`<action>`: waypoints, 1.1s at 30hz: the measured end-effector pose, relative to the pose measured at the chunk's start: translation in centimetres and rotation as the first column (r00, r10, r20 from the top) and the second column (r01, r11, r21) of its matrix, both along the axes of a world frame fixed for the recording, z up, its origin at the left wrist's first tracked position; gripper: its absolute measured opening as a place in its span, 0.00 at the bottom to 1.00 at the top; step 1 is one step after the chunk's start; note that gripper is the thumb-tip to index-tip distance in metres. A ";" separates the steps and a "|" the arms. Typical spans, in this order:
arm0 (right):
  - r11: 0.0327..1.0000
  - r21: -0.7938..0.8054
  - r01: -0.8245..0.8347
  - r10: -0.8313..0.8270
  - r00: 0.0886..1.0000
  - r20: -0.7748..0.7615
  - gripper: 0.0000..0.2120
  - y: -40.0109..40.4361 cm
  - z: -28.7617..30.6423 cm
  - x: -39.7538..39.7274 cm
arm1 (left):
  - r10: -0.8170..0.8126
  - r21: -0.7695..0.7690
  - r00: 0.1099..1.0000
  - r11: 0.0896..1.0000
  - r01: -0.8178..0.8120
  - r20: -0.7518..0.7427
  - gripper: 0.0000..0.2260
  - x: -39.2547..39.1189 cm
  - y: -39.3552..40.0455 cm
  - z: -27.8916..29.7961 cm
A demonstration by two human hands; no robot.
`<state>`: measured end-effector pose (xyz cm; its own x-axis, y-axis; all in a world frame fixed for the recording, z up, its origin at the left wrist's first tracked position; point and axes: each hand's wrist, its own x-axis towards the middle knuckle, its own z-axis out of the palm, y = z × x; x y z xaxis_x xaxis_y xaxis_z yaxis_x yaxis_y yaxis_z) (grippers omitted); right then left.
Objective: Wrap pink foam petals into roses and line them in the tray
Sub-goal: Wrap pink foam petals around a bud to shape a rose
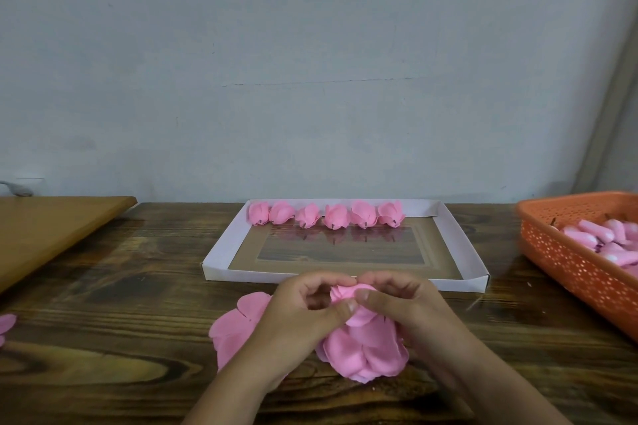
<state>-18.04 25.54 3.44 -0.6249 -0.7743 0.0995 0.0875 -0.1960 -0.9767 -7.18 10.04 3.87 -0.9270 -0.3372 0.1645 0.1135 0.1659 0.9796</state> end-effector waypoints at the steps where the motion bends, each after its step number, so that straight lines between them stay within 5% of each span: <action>1: 1.000 0.001 0.002 -0.002 1.000 0.011 0.13 -0.1 -0.1 -0.1 | 0.004 0.010 1.000 1.000 -0.004 0.003 0.10 0.0 0.0 0.0; 10: 0.999 0.007 0.036 -0.036 0.999 0.033 0.13 -0.4 0.1 0.2 | 0.043 0.221 0.998 0.974 -0.051 0.040 0.10 -0.4 0.3 -0.3; 16: 0.988 -0.046 0.144 -0.134 0.975 0.175 0.15 -0.3 0.8 0.6 | 0.038 0.590 0.999 0.807 -0.039 0.014 0.17 -0.8 0.4 0.1; 21: 0.968 -0.055 0.246 -0.251 0.958 -0.139 0.20 -0.3 0.4 1.2 | 0.038 0.681 0.999 0.732 -0.020 -0.011 0.13 -0.8 0.3 0.3; 23: 0.932 -0.087 0.353 -0.356 0.839 -0.411 0.21 -0.3 0.2 1.4 | 0.076 0.728 0.997 0.685 -0.041 -0.015 0.13 -0.9 0.1 0.2; 26: 0.901 -0.215 0.376 -0.382 0.453 -0.806 0.22 -0.5 -0.6 1.4 | 0.102 0.776 0.994 0.629 -0.043 -0.028 0.11 -1.0 0.0 0.2; 29: 0.851 -0.307 0.426 -0.407 0.165 -0.899 0.23 -0.8 -1.6 1.1 | 0.098 0.788 0.995 0.614 -0.036 -0.031 0.11 -1.0 0.2 0.2; 33: 0.752 -0.445 0.486 -0.515 0.011 -0.857 0.10 -0.9 -2.0 0.8 | 0.101 0.776 0.995 0.628 -0.057 -0.009 0.11 -1.0 0.7 0.2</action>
